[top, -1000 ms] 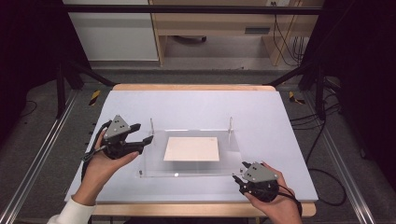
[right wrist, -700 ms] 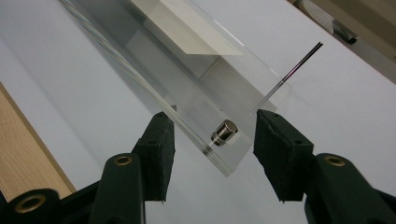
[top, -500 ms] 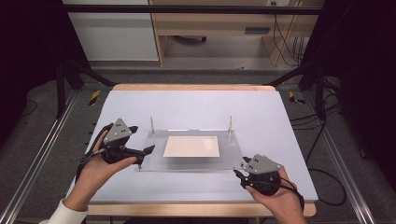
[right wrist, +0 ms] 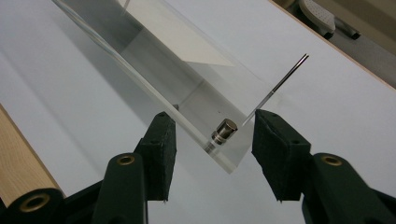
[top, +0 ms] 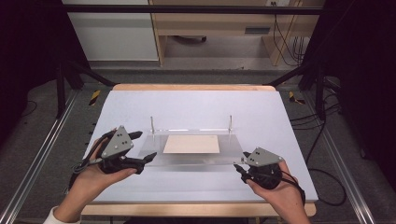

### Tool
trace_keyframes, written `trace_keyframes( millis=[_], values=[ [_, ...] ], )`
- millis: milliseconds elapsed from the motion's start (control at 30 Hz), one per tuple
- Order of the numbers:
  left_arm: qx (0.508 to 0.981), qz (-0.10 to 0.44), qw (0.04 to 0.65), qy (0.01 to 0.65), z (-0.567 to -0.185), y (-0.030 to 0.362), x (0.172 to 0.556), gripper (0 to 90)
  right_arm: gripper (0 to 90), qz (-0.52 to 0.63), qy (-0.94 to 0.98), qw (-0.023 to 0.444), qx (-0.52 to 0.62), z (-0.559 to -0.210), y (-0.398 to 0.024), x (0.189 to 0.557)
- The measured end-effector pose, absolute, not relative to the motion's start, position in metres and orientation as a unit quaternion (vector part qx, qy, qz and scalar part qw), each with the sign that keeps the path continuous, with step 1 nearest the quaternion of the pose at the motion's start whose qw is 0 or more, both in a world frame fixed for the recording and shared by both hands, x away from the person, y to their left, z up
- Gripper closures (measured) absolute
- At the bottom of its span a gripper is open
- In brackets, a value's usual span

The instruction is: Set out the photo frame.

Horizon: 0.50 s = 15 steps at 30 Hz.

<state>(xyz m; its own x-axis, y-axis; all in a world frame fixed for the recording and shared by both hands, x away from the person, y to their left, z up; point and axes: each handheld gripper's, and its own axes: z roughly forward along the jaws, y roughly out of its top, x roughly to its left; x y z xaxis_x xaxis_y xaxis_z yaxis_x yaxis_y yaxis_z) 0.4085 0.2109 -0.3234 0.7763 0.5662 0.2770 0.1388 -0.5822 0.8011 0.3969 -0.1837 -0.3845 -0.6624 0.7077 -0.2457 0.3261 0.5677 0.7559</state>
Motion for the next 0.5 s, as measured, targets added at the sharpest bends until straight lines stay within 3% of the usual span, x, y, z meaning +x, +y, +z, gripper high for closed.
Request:
trace_keyframes(
  millis=[500],
  values=[
    [0.879,0.293,0.346,0.150,-0.357,0.197,0.387,42.8,50.5,0.358,0.837,0.265,0.316,-0.376,-0.185,0.403]
  ],
)
